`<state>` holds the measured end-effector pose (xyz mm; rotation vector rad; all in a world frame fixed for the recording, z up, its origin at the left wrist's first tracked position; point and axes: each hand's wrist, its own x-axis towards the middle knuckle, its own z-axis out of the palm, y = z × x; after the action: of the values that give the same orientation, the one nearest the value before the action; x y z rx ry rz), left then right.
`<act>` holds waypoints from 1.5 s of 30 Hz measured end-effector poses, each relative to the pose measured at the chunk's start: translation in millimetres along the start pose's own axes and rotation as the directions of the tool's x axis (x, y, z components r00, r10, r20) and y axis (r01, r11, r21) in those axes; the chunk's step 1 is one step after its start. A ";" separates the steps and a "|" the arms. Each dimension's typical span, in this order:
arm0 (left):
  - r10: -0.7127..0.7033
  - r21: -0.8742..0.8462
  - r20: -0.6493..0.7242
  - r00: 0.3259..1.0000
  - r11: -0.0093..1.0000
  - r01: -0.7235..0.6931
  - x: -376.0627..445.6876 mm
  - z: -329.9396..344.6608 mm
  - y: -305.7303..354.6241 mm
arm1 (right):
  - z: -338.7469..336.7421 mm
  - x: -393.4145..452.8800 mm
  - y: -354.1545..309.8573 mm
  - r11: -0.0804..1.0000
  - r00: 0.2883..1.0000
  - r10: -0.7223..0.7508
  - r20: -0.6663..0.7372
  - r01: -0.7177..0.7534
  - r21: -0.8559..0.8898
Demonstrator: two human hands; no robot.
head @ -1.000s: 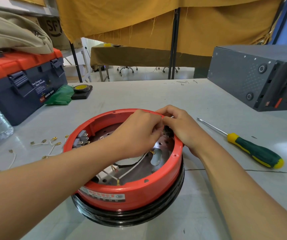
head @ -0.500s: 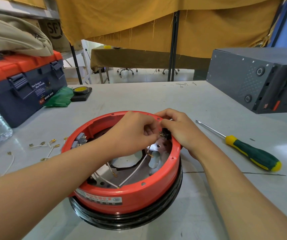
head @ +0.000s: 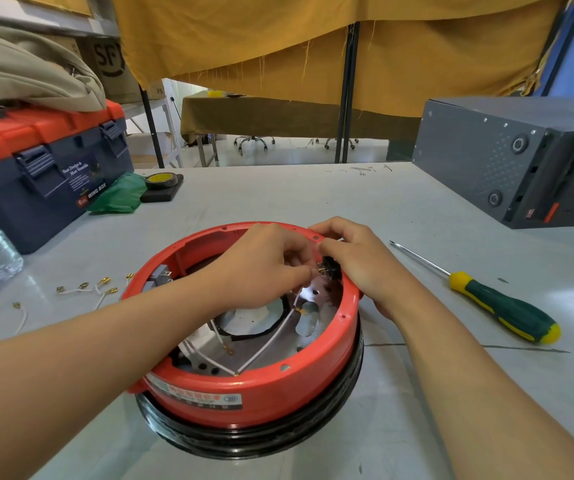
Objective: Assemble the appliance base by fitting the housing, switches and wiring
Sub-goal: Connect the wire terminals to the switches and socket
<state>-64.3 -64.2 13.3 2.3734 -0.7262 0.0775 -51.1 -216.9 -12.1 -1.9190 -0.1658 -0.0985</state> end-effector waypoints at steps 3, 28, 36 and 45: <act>0.037 0.024 -0.004 0.999 0.999 -0.037 -0.3 0.8 1.2 | 0.6 0.0 -0.4 1.000 1.000 -0.009 0.015 0.009 -0.003; 0.061 0.088 -0.110 0.992 0.995 -0.051 -19.4 -53.2 -8.1 | -8.8 -1.6 -0.1 0.999 0.997 0.014 0.079 -0.018 0.049; -0.213 -0.200 -0.340 0.916 0.968 0.152 -64.3 -78.8 -56.0 | -14.6 -1.3 0.8 0.999 0.999 0.006 0.034 -0.007 0.035; -0.452 -0.196 -0.416 0.789 0.892 0.407 -101.4 -76.4 -126.2 | -12.9 -4.2 -2.7 1.000 1.000 0.023 0.007 -0.023 0.017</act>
<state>-74.9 111.1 -21.7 2.2430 0.0440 0.3779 -55.5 -228.4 -5.8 -1.9043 -0.1485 -0.0751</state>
